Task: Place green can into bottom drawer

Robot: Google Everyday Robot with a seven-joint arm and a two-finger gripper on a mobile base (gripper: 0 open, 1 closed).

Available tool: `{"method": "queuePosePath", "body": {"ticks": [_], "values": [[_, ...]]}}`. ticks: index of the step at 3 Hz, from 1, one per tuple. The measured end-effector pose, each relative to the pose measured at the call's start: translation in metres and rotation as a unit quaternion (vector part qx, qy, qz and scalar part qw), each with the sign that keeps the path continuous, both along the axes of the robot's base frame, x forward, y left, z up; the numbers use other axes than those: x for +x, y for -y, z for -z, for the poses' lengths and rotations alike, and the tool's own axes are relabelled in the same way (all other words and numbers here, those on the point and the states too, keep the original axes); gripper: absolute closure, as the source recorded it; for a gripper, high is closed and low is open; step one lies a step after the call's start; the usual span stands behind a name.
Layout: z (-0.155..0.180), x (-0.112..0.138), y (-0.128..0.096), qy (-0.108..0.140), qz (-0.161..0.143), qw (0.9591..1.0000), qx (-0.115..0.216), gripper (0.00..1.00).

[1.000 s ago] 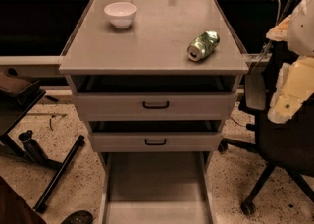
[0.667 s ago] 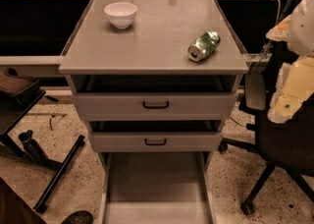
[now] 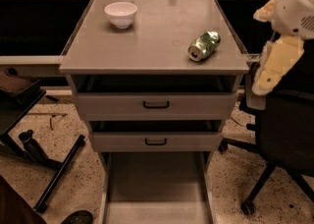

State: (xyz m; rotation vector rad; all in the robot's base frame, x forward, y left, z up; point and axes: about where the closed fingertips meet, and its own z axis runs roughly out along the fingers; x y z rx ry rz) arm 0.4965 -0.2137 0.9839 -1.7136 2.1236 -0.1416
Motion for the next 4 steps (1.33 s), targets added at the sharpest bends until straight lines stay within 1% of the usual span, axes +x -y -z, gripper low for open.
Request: {"method": "queuePosePath", "body": {"ticks": [1,2,3,4], "values": [[0.000,0.063,-0.018,0.013,-0.037,0.9992,0.005,0.00],[0.005,0.123,-0.047,0.024,-0.078,0.9965,0.017,0.00],[0.005,0.123,-0.047,0.024,-0.078,0.9965,0.017,0.00],[0.012,0.149,-0.043,0.042,-0.085,0.9955,0.004,0.00]]}}
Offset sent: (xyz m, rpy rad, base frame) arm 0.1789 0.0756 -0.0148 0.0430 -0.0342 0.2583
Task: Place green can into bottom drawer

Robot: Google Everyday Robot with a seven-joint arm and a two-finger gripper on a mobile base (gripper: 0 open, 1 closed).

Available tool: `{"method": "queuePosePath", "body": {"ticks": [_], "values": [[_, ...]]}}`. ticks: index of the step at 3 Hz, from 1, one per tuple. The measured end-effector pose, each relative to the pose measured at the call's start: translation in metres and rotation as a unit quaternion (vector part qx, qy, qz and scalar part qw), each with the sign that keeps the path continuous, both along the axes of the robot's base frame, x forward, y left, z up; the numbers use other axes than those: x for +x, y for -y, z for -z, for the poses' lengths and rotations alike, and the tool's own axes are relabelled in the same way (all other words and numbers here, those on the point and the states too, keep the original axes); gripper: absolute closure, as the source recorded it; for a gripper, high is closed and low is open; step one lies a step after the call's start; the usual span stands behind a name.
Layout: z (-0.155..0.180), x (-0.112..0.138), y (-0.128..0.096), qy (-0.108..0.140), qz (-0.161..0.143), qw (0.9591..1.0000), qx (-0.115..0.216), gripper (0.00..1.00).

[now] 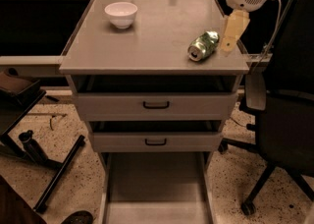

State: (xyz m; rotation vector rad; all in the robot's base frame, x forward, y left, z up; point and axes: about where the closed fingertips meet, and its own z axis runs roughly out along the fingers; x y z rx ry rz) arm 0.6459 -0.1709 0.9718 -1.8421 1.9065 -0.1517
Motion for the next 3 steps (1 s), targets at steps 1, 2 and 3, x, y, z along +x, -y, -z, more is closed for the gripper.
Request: {"method": "queuePosePath", "body": {"ticks": [1,2,3], "values": [[0.012,0.040,0.000,0.020,-0.021,0.9996,-0.007,0.00],[0.025,0.075,0.001,0.039,-0.043,0.9983,-0.001,0.00],[0.044,0.101,0.000,0.047,-0.064,0.9968,0.016,0.00]]}}
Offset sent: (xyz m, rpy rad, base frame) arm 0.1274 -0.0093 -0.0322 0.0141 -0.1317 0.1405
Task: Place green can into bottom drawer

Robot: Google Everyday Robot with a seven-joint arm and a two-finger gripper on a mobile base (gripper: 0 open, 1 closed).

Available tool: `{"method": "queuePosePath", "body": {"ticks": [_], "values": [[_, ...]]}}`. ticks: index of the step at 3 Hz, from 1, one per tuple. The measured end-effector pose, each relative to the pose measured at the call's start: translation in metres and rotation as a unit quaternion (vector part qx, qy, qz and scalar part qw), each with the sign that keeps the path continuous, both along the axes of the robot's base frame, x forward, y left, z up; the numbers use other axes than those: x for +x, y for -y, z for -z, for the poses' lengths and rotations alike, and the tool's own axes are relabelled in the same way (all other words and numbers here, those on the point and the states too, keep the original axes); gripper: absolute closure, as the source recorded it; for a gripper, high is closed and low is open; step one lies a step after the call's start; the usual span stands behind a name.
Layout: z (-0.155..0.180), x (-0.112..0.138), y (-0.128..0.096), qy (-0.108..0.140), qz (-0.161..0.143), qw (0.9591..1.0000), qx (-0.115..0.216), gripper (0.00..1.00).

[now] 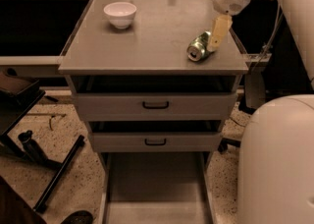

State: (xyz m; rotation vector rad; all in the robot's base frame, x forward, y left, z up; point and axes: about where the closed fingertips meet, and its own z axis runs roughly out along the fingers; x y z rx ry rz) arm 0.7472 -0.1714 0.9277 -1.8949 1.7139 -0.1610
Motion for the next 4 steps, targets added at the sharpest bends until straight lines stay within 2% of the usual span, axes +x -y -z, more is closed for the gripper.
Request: {"method": "queuePosePath", "body": {"ticks": [1,3,4], "values": [[0.023,0.014,-0.002,-0.011,-0.019,0.9997,0.010,0.00],[0.060,0.025,-0.005,-0.046,-0.034,0.9983,0.009,0.00],[0.061,0.025,-0.004,-0.046,-0.034,0.9983,0.009,0.18]]}}
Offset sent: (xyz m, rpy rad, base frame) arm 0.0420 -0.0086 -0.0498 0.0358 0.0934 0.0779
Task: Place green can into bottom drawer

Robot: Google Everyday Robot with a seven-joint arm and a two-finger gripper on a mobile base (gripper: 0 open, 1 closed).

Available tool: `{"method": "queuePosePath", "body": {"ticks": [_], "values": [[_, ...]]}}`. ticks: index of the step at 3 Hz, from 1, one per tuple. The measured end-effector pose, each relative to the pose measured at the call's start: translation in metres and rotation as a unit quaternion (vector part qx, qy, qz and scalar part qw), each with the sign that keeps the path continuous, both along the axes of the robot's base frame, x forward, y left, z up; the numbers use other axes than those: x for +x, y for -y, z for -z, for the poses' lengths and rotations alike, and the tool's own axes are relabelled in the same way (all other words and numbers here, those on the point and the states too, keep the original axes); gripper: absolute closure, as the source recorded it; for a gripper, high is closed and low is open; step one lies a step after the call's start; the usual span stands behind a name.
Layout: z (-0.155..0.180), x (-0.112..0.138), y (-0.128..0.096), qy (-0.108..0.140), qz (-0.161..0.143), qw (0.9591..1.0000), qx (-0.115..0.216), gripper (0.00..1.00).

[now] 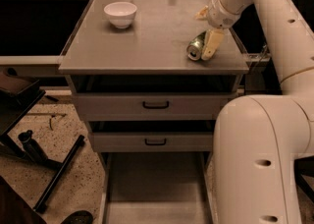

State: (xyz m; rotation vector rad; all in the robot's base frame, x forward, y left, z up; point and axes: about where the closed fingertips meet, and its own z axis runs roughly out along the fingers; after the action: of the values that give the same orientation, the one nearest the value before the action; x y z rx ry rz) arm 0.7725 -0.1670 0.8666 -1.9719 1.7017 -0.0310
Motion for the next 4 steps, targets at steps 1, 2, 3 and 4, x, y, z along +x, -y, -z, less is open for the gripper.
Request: {"method": "queuePosePath", "body": {"ticks": [1,2,3,4], "values": [[0.000,0.000,0.000,0.000,0.000,1.0000,0.000,0.41],[0.000,0.000,0.000,0.000,0.000,1.0000,0.000,0.65],[-0.001,-0.002,-0.004,0.001,-0.002,1.0000,0.009,0.88],[-0.031,-0.017,-0.009,0.030,-0.002,0.9991,0.029,1.00]]}}
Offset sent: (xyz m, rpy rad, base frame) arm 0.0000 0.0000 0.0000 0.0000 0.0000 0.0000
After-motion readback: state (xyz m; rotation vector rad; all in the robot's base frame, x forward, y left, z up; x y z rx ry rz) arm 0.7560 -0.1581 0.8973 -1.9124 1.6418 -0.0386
